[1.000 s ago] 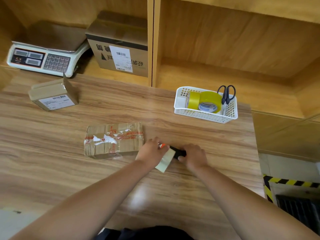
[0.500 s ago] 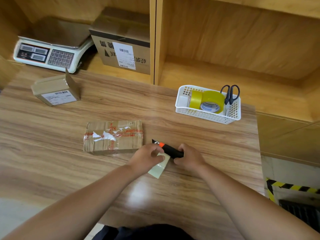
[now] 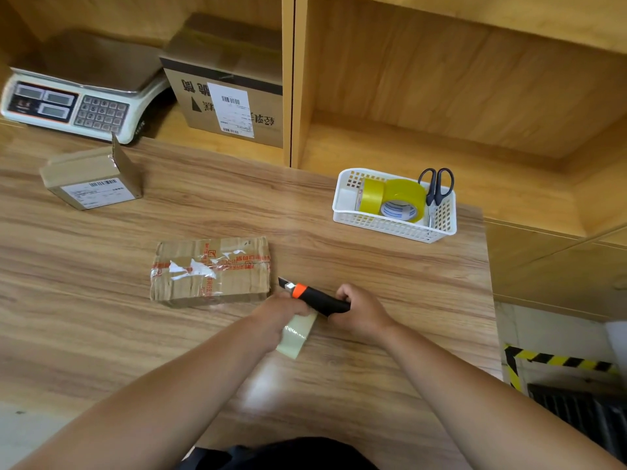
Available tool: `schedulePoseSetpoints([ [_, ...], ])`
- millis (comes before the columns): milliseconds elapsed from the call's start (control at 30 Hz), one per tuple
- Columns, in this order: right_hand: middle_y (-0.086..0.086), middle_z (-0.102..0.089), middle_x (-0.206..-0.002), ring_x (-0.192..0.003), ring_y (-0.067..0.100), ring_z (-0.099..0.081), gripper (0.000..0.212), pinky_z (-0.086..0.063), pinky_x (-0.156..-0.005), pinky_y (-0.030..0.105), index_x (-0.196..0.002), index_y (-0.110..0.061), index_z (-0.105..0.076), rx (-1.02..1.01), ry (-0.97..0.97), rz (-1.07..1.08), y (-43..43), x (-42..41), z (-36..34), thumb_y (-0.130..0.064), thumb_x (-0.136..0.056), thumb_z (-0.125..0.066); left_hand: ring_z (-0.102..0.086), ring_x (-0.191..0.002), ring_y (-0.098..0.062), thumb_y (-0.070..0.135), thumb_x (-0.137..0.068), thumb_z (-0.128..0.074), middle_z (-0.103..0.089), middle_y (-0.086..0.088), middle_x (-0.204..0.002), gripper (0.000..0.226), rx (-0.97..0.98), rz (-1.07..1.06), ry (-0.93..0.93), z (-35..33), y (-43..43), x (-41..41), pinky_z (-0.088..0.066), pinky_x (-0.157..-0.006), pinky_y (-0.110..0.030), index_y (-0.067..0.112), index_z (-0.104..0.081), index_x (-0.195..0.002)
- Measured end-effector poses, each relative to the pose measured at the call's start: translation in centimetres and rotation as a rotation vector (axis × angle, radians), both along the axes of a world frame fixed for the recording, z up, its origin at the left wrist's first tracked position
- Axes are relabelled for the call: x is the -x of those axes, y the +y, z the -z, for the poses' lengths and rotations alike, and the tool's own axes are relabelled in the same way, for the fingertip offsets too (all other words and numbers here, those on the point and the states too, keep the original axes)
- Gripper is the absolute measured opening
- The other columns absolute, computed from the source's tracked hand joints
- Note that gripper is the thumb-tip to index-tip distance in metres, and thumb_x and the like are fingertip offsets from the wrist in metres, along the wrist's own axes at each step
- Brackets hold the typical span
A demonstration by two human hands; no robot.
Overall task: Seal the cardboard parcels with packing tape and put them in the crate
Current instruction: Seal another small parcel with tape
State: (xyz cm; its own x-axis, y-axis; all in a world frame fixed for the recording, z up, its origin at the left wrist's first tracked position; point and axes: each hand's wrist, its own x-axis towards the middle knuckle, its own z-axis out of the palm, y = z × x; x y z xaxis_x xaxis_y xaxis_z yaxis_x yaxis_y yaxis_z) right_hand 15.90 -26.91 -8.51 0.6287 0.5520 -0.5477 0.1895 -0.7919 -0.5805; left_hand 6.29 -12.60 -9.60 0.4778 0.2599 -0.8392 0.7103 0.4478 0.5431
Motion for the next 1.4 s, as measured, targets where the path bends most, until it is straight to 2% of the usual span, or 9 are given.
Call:
schedulePoseSetpoints([
  [133, -0.01, -0.055, -0.072, -0.067, 0.011, -0.049, 0.028, -0.036, -0.06, 0.028, -0.073, -0.028, -0.045, -0.013, -0.001, -0.028, 0.3, 0.0, -0.4, -0.022, -0.068, -0.073, -0.057, -0.065, -0.025, -0.001, -0.081, -0.061, -0.059, -0.012, -0.07, 0.01, 0.054, -0.03, 0.02, 0.1, 0.7, 0.3, -0.046, -0.064, -0.031, 0.008, -0.059, -0.083],
  [400, -0.013, -0.05, -0.069, -0.067, 0.01, -0.046, 0.032, -0.033, -0.058, 0.024, -0.07, -0.03, -0.042, -0.036, -0.062, -0.078, 0.7, -0.1, -0.9, -0.022, -0.069, -0.073, -0.064, -0.066, -0.02, -0.001, -0.079, -0.067, -0.067, -0.007, -0.067, 0.01, 0.012, 0.016, -0.015, 0.1, 1.6, 0.5, -0.049, -0.062, -0.028, 0.006, -0.063, -0.085],
  [567, -0.007, -0.055, -0.072, -0.067, 0.014, -0.048, 0.027, -0.035, -0.057, 0.027, -0.072, -0.028, -0.041, -0.035, -0.104, -0.057, 0.8, 0.0, -0.6, -0.026, -0.072, -0.068, -0.066, -0.065, -0.02, 0.002, -0.078, -0.071, -0.07, -0.011, -0.076, 0.012, -0.006, 0.002, -0.036, 0.0, 1.7, 0.3, -0.049, -0.058, -0.027, 0.002, -0.069, -0.09],
  [667, -0.003, -0.058, -0.075, -0.072, 0.019, -0.053, 0.02, -0.037, -0.061, 0.03, -0.081, -0.024, -0.046, -0.038, -0.14, -0.052, 0.9, 0.2, -0.6, -0.029, -0.077, -0.065, -0.066, -0.07, -0.024, 0.002, -0.077, -0.073, -0.07, -0.014, -0.077, 0.003, -0.033, -0.045, -0.034, 0.0, 1.5, 0.0, -0.056, -0.072, -0.036, 0.004, -0.071, -0.078],
  [767, -0.003, -0.056, -0.077, -0.077, 0.023, -0.054, 0.021, -0.035, -0.062, 0.031, -0.084, -0.022, -0.044, -0.035, -0.146, -0.027, 1.2, 0.5, -0.4, -0.03, -0.08, -0.063, -0.066, -0.079, -0.03, 0.001, -0.077, -0.073, -0.07, -0.018, -0.084, 0.004, -0.05, -0.081, -0.032, -0.3, 1.3, -0.3, -0.056, -0.085, -0.042, 0.004, -0.071, -0.079],
  [933, -0.001, -0.054, -0.085, -0.077, 0.021, -0.051, 0.022, -0.037, -0.066, 0.032, -0.091, -0.018, -0.043, -0.085, -0.078, 0.157, 1.4, 0.5, 0.5, -0.027, -0.086, -0.062, -0.06, -0.062, -0.016, 0.0, -0.078, -0.073, -0.066, -0.007, -0.069, 0.012, -0.076, -0.092, -0.056, -0.9, 0.6, -0.3, -0.048, -0.053, -0.021, 0.009, -0.067, -0.072],
  [1000, 0.003, -0.054, -0.093, -0.084, 0.025, -0.052, 0.018, -0.038, -0.069, 0.033, -0.098, -0.017, -0.042, -0.03, -0.106, 0.158, 0.8, 0.3, 0.8, -0.018, -0.089, -0.056, -0.059, -0.062, -0.012, -0.001, -0.078, -0.073, -0.066, -0.002, -0.068, 0.016, -0.097, -0.093, -0.071, -1.2, 0.4, -0.1, -0.046, -0.049, -0.016, 0.012, -0.066, -0.07],
  [1133, 0.006, -0.044, -0.123, -0.116, 0.027, -0.043, 0.03, -0.034, -0.091, 0.035, -0.117, -0.012, -0.041, 0.233, -0.339, 0.037, -0.2, 0.2, 2.0, -0.006, -0.088, -0.048, -0.059, -0.074, -0.012, 0.002, -0.078, -0.074, -0.067, -0.001, -0.078, 0.013, -0.17, -0.086, -0.119, -1.7, 0.4, -0.1, -0.042, -0.06, -0.018, 0.013, -0.067, -0.073],
  [1400, 0.003, -0.04, -0.128, -0.12, 0.024, -0.037, 0.033, -0.03, -0.098, 0.032, -0.122, -0.019, -0.039, 0.317, -0.373, 0.052, -0.2, 0.6, 2.2, -0.016, -0.091, -0.051, -0.058, -0.074, -0.01, 0.01, -0.079, -0.075, -0.066, 0.003, -0.076, 0.007, -0.318, -0.106, -0.22, -3.8, 1.4, 0.2, -0.043, -0.062, -0.019, 0.011, -0.068, -0.077],
])
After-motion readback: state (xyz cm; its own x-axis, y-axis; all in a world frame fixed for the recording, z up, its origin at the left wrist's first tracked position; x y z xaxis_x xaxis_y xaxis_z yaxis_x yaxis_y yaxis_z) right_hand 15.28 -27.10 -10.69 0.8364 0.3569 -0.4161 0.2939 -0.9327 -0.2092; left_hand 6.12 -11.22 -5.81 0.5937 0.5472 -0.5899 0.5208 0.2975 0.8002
